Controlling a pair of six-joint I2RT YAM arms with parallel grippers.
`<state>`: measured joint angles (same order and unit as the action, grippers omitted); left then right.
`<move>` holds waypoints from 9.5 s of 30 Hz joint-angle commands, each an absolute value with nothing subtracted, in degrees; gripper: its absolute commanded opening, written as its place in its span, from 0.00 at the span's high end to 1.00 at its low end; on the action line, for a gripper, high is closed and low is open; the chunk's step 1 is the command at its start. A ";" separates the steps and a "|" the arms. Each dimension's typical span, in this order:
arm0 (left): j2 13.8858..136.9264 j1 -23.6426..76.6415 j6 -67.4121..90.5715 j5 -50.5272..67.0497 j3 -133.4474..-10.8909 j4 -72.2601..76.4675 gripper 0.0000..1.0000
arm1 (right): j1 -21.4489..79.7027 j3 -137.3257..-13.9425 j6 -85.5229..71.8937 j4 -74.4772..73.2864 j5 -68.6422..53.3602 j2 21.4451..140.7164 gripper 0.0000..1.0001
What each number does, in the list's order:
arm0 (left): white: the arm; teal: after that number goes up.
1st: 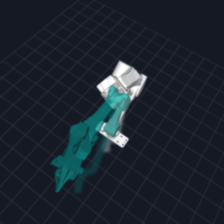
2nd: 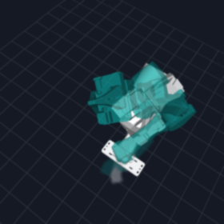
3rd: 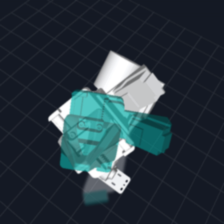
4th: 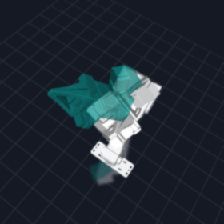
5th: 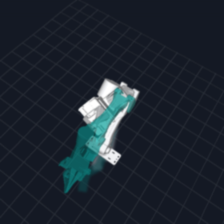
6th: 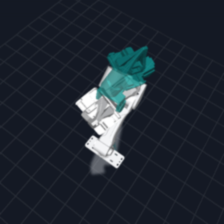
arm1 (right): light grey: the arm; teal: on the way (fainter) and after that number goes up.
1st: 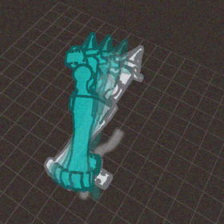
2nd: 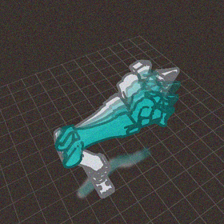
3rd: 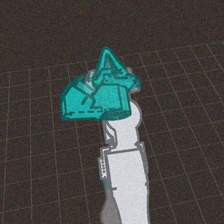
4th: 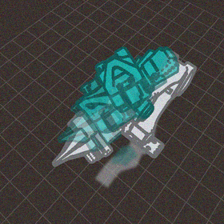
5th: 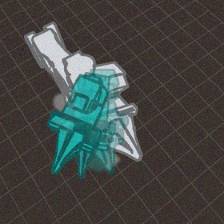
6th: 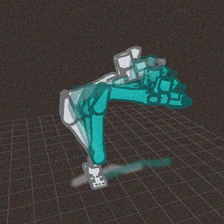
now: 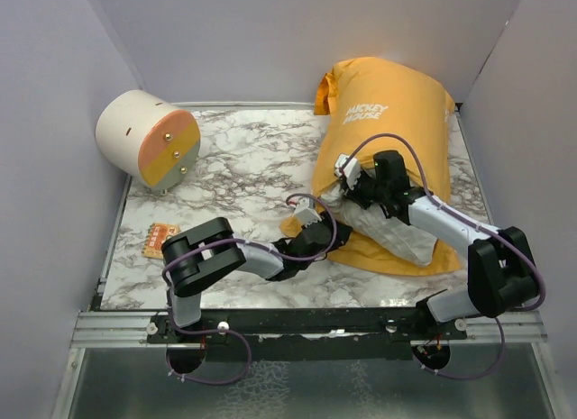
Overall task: Put the pillow into the pillowcase
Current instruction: Stuff the pillow into the pillowcase.
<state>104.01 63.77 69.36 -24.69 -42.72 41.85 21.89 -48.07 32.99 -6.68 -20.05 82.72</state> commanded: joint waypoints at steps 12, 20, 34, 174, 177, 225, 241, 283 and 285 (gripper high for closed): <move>111.11 66.21 88.68 -39.72 -51.28 18.72 0.26 | 19.66 -54.17 31.96 -9.14 -17.92 78.14 0.99; 113.61 64.96 90.54 -39.47 -53.18 19.32 0.37 | 19.60 -57.87 32.43 -11.96 -18.20 76.40 0.99; 121.09 60.56 77.56 -43.33 -54.68 40.59 0.50 | 19.51 -59.33 32.03 -13.02 -19.21 76.62 0.99; 50.36 52.12 48.56 2.05 -13.18 38.68 1.00 | 23.91 -75.66 62.69 -62.02 -55.84 73.74 0.30; 41.53 51.97 47.62 -1.36 -12.01 31.85 1.00 | 23.95 -74.83 62.85 -62.28 -57.82 72.61 0.32; 58.46 44.96 49.30 7.19 -27.77 26.95 0.94 | 32.05 -73.56 47.85 -42.36 -47.11 82.38 0.23; 65.90 41.10 50.93 12.67 -27.60 26.25 0.92 | 31.99 -67.57 74.44 -65.57 -45.97 71.97 0.21; 76.86 60.28 78.58 -30.39 -39.86 8.47 0.46 | 32.01 -62.96 71.41 -56.86 -32.47 70.85 0.21; 78.78 60.25 78.79 -31.28 -40.60 7.73 0.46 | 31.99 -62.77 71.43 -56.82 -32.77 70.76 0.21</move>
